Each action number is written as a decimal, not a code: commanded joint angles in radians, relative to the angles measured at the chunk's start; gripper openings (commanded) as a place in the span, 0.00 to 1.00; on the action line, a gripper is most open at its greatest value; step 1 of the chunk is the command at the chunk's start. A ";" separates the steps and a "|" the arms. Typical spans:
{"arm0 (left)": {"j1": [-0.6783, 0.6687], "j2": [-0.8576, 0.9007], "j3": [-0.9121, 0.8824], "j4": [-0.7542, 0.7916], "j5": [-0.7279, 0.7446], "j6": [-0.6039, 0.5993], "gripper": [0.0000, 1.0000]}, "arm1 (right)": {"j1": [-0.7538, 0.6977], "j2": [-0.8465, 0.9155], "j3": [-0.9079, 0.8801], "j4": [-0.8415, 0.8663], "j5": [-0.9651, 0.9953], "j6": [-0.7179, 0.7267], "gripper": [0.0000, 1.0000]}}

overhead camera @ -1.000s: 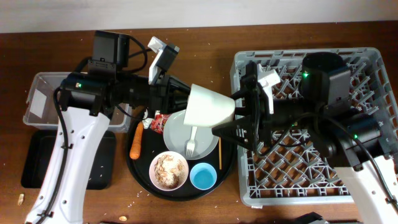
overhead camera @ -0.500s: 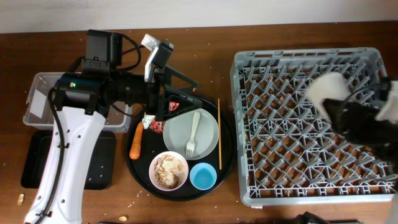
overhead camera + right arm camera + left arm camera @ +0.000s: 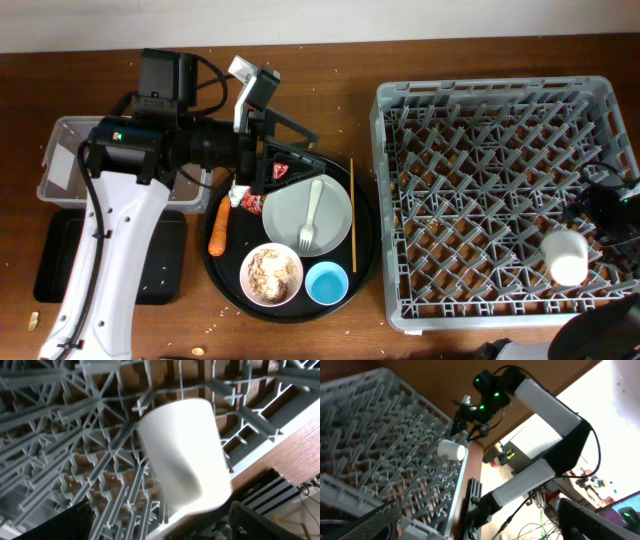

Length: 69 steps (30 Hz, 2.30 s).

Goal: Sort waste into correct bins and load items into the dishwasher rack

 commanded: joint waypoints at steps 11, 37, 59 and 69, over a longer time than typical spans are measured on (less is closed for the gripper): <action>-0.391 0.006 -0.344 -0.102 -1.266 -0.359 0.50 | 0.721 -0.349 0.164 0.038 -0.174 -0.063 0.79; 0.051 0.096 0.005 0.050 0.233 -0.183 0.00 | 1.144 -0.296 0.164 0.690 -0.761 -0.108 0.86; 0.026 0.093 0.005 0.048 0.230 -0.201 0.00 | 1.100 -0.231 0.165 0.784 -0.979 -0.251 0.85; 0.049 0.093 0.005 0.055 0.230 -0.201 0.99 | 0.751 -0.340 0.165 0.647 -0.932 -0.168 0.61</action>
